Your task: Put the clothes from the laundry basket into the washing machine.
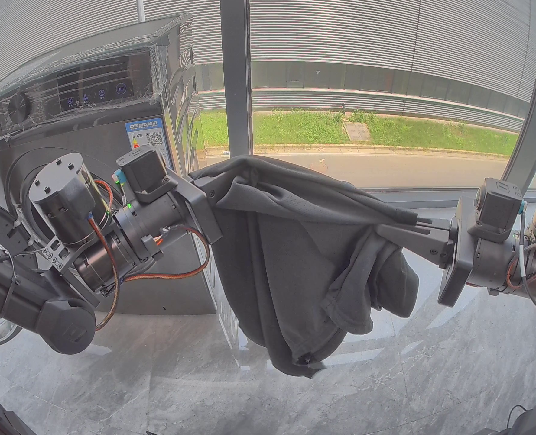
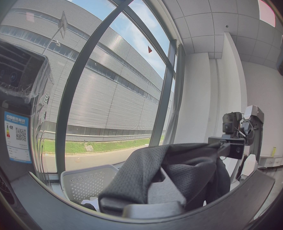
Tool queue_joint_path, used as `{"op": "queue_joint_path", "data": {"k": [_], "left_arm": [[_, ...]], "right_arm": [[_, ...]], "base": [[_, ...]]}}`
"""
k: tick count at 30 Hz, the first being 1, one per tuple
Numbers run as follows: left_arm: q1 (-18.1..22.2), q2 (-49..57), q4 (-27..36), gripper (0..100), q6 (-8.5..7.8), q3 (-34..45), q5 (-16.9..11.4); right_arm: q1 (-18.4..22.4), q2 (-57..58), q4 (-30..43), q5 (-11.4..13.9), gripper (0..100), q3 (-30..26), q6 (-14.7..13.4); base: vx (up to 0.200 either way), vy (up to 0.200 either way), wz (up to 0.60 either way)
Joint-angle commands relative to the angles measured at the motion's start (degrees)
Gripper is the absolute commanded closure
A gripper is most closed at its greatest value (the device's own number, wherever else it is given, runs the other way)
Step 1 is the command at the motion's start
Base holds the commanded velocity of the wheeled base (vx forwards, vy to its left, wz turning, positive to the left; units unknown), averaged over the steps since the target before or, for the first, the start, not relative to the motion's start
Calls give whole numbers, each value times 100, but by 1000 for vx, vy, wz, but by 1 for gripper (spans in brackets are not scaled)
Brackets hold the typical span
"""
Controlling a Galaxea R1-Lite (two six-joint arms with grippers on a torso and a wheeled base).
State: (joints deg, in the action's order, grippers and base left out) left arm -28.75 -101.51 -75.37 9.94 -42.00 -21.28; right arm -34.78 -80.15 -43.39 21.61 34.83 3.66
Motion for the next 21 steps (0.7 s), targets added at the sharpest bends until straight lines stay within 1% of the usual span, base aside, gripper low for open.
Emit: {"op": "queue_joint_path", "data": {"k": [1,2,4,8,11,18,20,21], "left_arm": [[88,123,-12,100,8,218,2],[97,132,-4,100,8,218,2],[291,158,-21,100,8,236,2],[493,246,-48,100,8,245,2],[493,334,-56,100,8,289,-16],[475,395,-74,100,8,456,-25],[484,395,-127,100,8,456,-25],[501,395,-153,100,17,438,-25]], "right_arm": [[129,123,-12,1,100,129,3],[138,123,-3,1,100,147,3],[244,123,-3,10,100,209,3],[323,140,-12,10,100,279,-5],[490,132,-3,18,100,455,-32],[490,132,-12,18,100,472,-41],[498,132,-12,10,100,507,-41],[534,132,-12,10,100,622,-58]], "base": [[0,0,0],[0,0,0],[0,0,0],[0,0,0],[0,0,0],[0,0,0],[0,0,0],[0,0,0]]}}
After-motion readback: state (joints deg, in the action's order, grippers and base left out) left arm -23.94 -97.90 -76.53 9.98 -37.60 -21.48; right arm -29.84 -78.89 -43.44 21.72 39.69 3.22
